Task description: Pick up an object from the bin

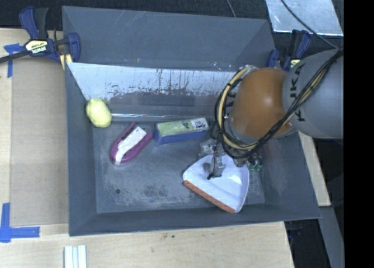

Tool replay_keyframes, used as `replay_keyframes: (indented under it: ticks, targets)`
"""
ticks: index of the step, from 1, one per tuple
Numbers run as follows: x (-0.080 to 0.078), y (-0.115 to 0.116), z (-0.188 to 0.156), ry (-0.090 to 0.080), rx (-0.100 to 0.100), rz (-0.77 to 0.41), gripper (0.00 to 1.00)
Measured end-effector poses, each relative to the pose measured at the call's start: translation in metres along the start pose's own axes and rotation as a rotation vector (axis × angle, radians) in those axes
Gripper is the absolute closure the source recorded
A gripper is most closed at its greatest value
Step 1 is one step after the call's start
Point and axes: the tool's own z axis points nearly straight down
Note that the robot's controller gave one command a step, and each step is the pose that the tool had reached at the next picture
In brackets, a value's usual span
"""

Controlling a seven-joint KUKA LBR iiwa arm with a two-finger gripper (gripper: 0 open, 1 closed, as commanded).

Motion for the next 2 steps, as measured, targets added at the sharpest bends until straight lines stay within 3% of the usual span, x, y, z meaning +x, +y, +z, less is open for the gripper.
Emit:
replay_keyframes:
  ticks: [1, 2]
  targets:
    - [-0.0058, 0.0059, 0.0047, -0.007, 0.001, -0.012, 0.0]
    - [-0.0045, 0.0057, 0.0053, -0.004, 0.001, -0.011, 1.0]
